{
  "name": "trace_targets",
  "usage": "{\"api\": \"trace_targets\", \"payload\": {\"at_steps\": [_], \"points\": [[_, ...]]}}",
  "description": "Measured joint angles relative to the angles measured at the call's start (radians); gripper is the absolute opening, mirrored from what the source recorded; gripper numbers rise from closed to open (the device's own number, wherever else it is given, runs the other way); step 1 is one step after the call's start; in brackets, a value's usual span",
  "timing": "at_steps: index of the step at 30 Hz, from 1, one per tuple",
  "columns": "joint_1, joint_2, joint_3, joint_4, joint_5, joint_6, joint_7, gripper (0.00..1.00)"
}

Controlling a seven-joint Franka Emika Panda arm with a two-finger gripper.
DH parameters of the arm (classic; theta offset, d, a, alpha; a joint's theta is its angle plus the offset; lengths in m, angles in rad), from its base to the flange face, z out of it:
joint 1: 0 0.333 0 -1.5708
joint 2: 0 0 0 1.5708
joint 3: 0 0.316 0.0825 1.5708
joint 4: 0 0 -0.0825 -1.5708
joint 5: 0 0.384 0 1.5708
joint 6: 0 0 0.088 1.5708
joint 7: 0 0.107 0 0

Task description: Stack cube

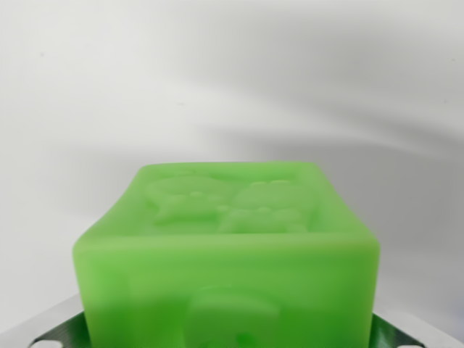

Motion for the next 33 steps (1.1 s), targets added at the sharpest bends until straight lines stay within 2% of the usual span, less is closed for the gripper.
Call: {"api": "trace_targets", "payload": {"at_steps": [14, 33], "points": [[-0.042, -0.050, -0.005, -0.025, 0.009, -0.024, -0.094, 0.00], [-0.092, -0.126, -0.033, -0.057, 0.016, -0.068, -0.239, 0.00]]}}
